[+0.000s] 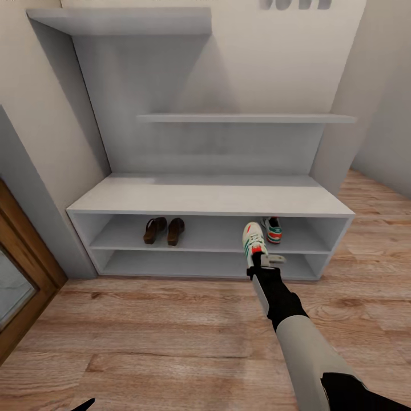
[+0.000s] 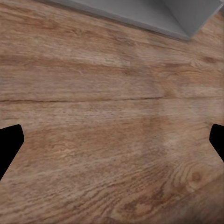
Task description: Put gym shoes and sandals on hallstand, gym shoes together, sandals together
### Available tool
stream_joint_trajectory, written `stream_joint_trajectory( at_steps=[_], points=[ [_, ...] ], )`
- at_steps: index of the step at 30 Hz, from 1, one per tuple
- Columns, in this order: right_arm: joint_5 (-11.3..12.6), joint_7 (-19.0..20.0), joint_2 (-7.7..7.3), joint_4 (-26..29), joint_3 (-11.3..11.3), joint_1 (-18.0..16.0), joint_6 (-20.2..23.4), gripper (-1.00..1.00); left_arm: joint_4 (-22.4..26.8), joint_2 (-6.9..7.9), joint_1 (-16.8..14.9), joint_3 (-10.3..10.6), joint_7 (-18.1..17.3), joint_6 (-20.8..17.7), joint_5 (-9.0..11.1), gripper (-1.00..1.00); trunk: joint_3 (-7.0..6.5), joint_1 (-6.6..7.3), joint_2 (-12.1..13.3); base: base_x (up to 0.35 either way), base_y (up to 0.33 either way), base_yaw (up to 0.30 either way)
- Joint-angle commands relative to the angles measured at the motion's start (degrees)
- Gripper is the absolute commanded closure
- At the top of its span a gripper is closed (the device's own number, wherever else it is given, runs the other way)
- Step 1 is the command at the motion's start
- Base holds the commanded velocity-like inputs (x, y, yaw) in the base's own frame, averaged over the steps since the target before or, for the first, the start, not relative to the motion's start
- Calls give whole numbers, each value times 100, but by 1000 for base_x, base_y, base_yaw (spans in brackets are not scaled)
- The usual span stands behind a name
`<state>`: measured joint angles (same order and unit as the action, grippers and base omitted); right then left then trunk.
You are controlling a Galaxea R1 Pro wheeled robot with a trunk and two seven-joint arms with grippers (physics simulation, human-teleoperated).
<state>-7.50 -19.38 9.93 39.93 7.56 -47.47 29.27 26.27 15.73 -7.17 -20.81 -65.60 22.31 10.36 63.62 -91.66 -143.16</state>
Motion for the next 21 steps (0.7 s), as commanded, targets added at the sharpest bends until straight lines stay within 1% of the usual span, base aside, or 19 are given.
stream_joint_trajectory(
  at_steps=[1,8,20,21],
  points=[
    [-59,19,7,10,24,-6,73,100,-7,0,-4,-11,-23,28,8,-100,5,1,-2,0,0,0],
    [-59,7,7,154,26,-53,308,100,18,6,-4,-11,-23,29,6,-100,5,1,-2,0,0,0],
    [-62,7,7,182,31,-151,705,100,62,21,-4,-9,-45,31,2,-100,5,1,-2,0,0,0],
    [-61,8,7,182,32,-152,1222,100,64,22,-4,-10,-46,30,1,-100,5,1,-2,0,0,0]
  ],
)
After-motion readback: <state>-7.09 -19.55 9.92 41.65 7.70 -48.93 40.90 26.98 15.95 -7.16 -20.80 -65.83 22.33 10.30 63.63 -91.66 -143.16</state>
